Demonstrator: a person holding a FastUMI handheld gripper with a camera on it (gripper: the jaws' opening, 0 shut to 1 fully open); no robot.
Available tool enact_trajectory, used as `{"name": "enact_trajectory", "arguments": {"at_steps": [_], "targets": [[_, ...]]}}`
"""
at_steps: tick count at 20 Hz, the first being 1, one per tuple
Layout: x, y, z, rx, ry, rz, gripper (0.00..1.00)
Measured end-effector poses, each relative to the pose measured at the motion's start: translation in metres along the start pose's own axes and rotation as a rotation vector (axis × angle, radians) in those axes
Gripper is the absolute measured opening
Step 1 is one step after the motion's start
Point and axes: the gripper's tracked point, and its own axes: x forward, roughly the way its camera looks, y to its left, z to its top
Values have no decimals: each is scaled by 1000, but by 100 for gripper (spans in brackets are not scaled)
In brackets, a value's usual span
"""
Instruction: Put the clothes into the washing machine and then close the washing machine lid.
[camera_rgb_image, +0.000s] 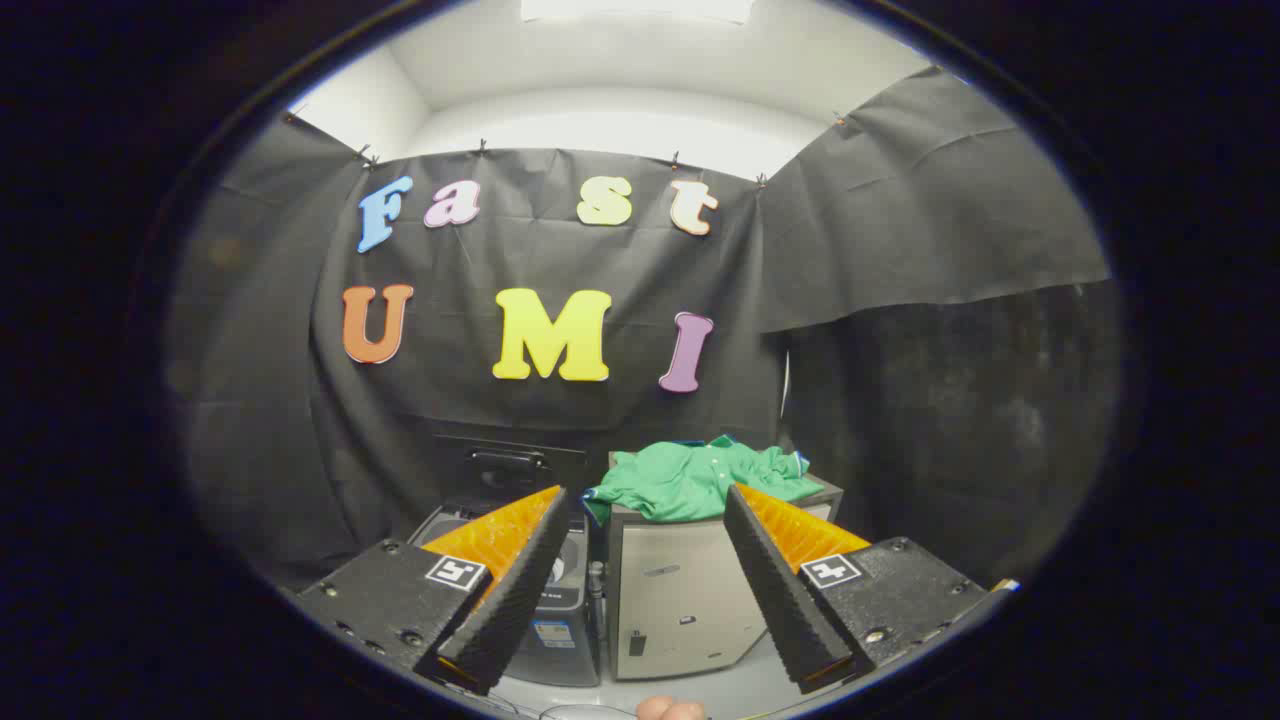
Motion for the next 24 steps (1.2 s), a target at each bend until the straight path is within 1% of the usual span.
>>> {"name": "enact_trajectory", "arguments": {"at_steps": [8,24], "targets": [[-2,-6,5,3,-3,3,100],[-2,-4,7,13,1,41,99]]}}
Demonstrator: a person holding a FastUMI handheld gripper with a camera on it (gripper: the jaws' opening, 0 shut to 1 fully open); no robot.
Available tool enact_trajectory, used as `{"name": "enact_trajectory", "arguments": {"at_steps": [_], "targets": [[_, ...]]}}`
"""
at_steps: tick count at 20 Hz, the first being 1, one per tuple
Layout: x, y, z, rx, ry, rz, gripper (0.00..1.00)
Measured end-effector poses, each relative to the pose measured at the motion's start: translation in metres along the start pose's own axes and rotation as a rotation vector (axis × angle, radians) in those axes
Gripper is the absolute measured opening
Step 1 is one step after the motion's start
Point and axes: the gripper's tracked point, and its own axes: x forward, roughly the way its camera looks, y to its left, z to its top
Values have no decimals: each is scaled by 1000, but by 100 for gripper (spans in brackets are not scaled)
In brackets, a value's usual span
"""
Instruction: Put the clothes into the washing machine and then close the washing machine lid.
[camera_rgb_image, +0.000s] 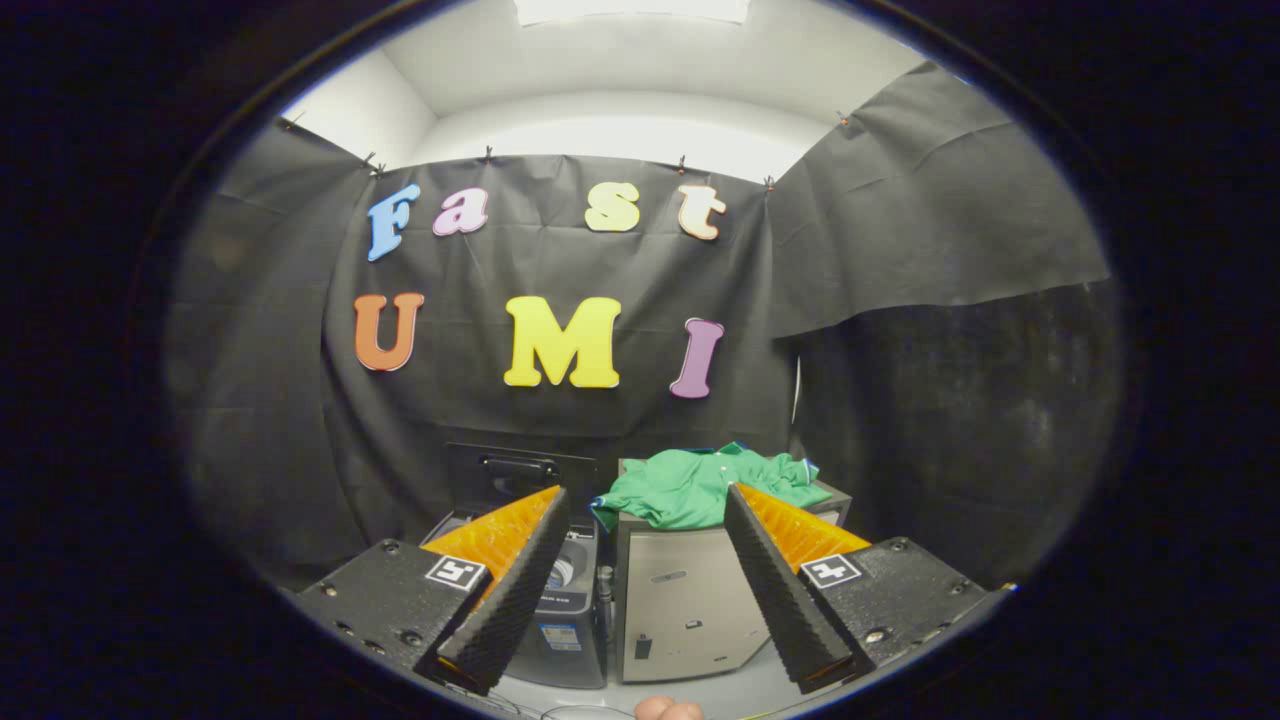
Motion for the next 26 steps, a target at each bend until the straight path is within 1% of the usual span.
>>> {"name": "enact_trajectory", "arguments": {"at_steps": [6,10,15,18,22,26], "targets": [[5,1,8,3,-9,5,99],[15,3,14,7,9,3,99],[47,-6,37,-22,12,-1,99],[74,-19,57,-35,-2,-1,99],[124,-46,73,-62,16,-23,100],[188,-66,62,-48,96,-8,100]]}}
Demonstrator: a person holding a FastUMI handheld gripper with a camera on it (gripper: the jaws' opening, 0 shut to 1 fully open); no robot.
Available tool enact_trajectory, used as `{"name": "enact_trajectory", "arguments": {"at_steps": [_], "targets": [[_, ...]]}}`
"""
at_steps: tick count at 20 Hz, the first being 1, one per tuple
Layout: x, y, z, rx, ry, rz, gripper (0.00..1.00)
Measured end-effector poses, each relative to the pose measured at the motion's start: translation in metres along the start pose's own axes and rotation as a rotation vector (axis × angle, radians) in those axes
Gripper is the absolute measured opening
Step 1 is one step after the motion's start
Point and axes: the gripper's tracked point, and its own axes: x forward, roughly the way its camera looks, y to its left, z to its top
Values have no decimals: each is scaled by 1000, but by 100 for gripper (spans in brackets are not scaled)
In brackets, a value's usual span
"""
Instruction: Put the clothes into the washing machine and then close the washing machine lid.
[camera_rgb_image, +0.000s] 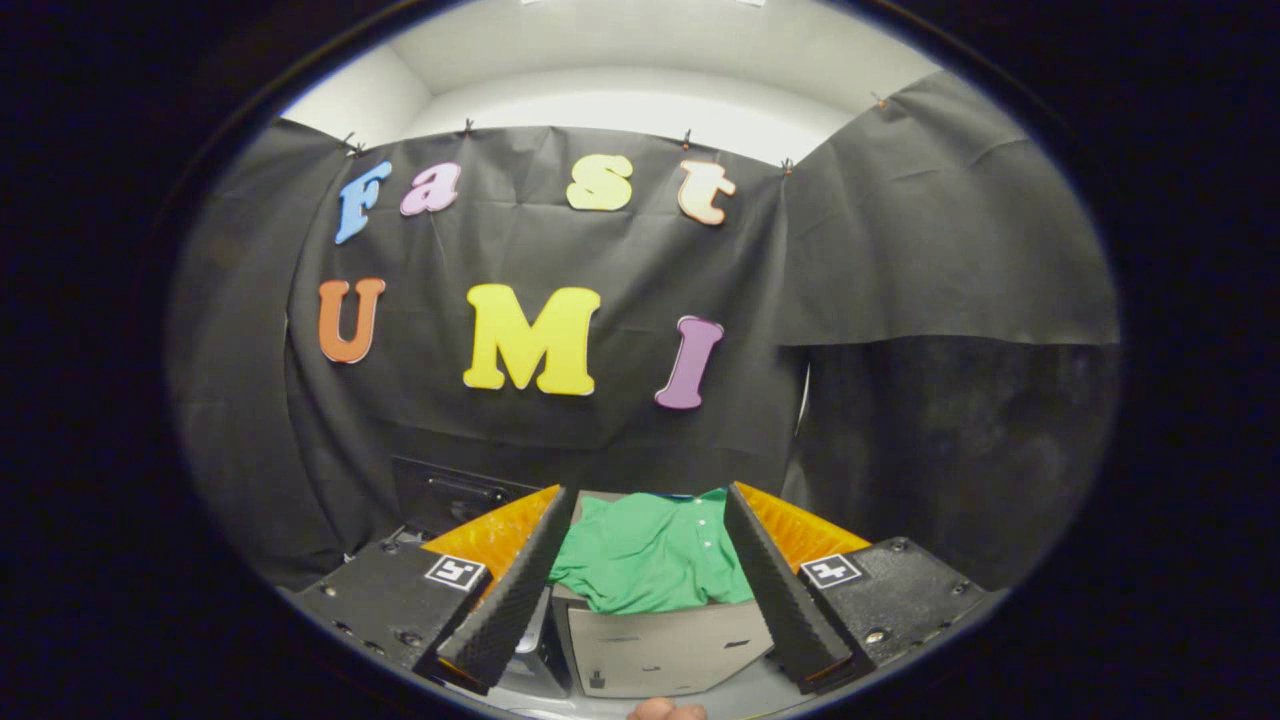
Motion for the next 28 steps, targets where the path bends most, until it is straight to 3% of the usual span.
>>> {"name": "enact_trajectory", "arguments": {"at_steps": [9,15,23,28], "targets": [[149,-52,-51,40,198,-15,100],[207,-68,-103,22,344,-11,100],[229,-82,-170,27,549,-9,100],[229,-80,-168,39,565,15,100]]}}
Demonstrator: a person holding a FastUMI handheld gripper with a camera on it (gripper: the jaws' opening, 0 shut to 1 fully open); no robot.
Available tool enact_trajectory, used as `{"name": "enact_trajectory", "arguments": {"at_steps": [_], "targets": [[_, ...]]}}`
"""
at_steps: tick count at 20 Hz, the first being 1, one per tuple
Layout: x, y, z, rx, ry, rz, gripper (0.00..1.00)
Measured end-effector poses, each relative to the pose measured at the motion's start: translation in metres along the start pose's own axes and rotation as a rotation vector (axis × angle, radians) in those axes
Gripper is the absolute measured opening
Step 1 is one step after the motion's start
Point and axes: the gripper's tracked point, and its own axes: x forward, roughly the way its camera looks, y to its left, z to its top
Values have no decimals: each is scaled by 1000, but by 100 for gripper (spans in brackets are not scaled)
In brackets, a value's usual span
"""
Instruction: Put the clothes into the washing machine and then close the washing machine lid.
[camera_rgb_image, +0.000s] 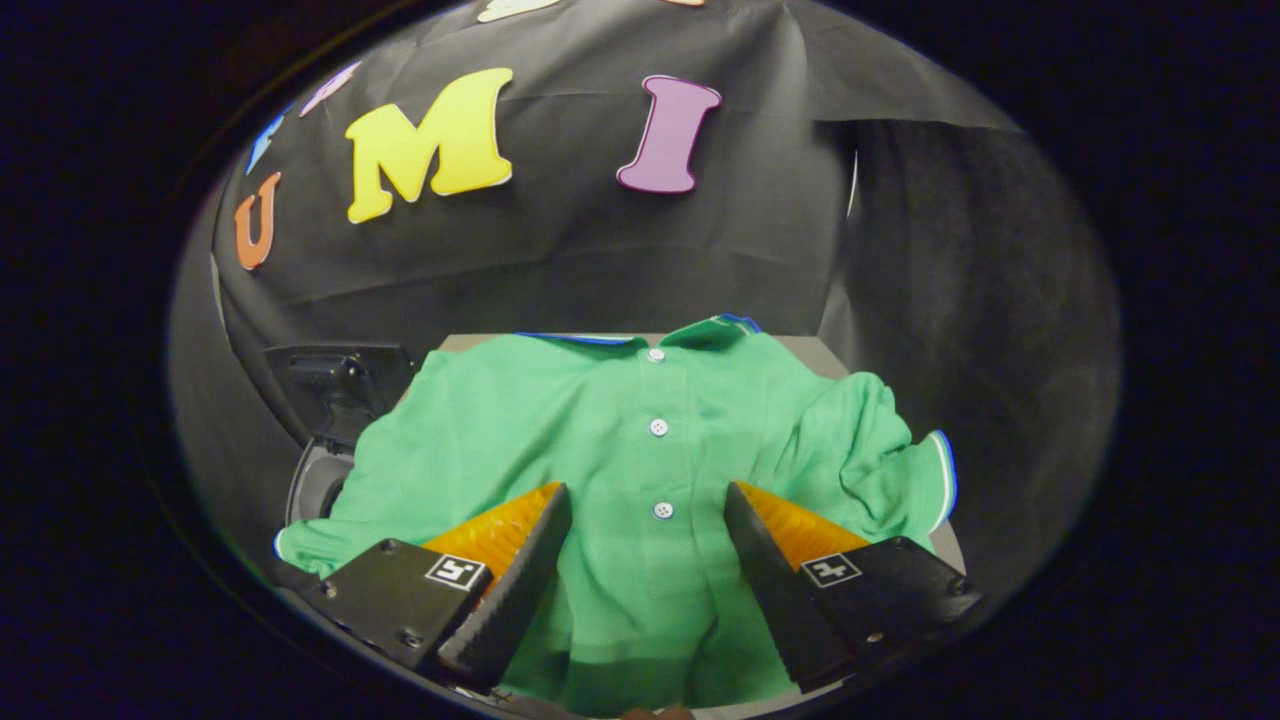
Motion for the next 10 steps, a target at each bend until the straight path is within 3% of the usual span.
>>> {"name": "enact_trajectory", "arguments": {"at_steps": [4,6,10], "targets": [[0,1,-2,28,23,-6,100],[-3,8,-2,13,54,28,97],[-2,13,1,15,13,41,26]]}}
